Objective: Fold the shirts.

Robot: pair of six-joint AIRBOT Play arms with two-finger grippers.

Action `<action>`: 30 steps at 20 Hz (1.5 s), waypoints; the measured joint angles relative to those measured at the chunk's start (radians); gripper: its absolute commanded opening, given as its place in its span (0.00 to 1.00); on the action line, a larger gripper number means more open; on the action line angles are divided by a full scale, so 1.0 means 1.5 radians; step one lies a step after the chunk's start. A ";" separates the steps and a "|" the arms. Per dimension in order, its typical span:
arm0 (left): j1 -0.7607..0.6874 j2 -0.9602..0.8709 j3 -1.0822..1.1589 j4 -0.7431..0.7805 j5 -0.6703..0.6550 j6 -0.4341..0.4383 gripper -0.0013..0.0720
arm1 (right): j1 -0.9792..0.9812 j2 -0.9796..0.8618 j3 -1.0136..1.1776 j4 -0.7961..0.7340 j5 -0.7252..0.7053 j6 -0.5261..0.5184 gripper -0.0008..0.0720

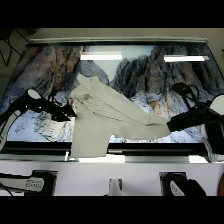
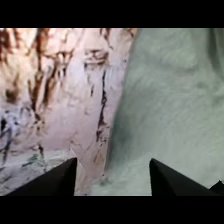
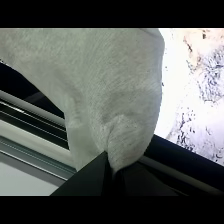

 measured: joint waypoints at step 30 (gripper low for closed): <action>0.117 0.532 0.643 -0.033 0.166 0.035 0.07 | 0.000 0.053 0.730 -0.104 -0.115 -0.061 0.06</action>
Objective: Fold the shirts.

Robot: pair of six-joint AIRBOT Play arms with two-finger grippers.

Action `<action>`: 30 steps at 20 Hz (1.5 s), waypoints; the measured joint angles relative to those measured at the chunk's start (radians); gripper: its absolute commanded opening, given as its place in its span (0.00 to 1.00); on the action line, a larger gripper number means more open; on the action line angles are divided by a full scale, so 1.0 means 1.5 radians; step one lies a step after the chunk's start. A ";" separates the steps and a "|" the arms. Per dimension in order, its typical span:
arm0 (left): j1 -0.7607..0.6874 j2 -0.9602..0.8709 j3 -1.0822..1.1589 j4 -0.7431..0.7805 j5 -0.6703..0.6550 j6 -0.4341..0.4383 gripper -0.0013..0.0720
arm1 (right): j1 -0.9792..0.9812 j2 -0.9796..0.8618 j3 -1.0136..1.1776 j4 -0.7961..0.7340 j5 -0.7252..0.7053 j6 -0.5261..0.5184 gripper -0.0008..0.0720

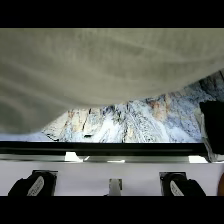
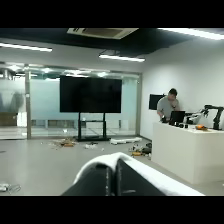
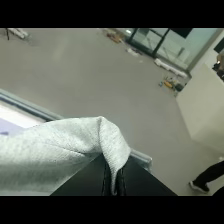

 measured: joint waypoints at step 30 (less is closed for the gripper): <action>-0.107 -0.652 -0.228 0.102 0.077 -0.033 0.07 | 0.000 -0.623 -0.211 0.012 -0.267 0.098 0.06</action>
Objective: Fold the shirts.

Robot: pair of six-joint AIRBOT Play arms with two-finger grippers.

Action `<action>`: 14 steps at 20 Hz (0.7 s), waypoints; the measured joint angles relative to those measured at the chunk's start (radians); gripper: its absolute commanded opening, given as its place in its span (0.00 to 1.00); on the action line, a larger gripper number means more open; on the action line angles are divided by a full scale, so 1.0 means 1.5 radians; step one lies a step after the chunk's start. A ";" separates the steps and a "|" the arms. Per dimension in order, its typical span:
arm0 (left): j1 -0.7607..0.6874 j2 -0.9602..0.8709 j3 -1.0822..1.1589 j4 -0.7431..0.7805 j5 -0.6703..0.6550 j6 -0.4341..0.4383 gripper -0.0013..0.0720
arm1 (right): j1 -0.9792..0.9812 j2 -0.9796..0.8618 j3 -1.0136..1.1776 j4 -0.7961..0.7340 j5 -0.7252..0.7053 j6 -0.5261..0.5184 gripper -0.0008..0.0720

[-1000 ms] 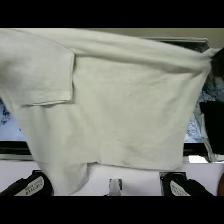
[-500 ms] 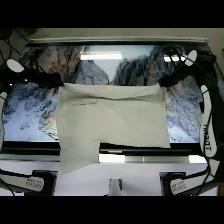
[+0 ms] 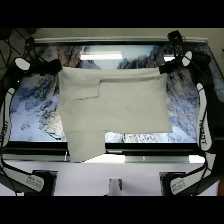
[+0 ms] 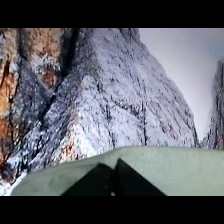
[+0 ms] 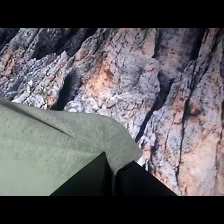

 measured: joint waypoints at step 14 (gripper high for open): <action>-0.010 -0.016 -0.043 0.113 -0.427 -0.046 0.07 | 0.000 -0.054 -0.015 -0.036 0.335 -0.092 0.06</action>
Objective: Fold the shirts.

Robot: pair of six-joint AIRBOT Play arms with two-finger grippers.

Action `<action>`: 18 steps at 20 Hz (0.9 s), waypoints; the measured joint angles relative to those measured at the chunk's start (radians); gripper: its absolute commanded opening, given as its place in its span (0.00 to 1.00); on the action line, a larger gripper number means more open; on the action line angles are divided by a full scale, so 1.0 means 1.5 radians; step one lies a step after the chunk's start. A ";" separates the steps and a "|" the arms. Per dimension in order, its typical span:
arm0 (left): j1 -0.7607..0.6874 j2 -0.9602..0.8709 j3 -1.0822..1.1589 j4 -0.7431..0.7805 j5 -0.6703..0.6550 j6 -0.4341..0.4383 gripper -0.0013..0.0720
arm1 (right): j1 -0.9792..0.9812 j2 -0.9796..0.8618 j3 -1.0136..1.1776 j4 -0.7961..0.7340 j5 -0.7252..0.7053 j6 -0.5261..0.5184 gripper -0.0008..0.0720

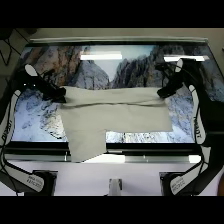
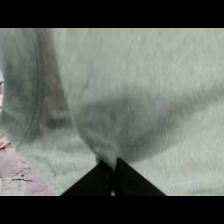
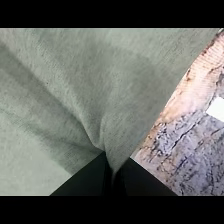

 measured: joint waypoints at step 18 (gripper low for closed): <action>0.025 0.051 -0.035 -0.002 -0.117 -0.026 0.71 | -0.074 0.054 -0.003 0.009 0.051 -0.046 0.75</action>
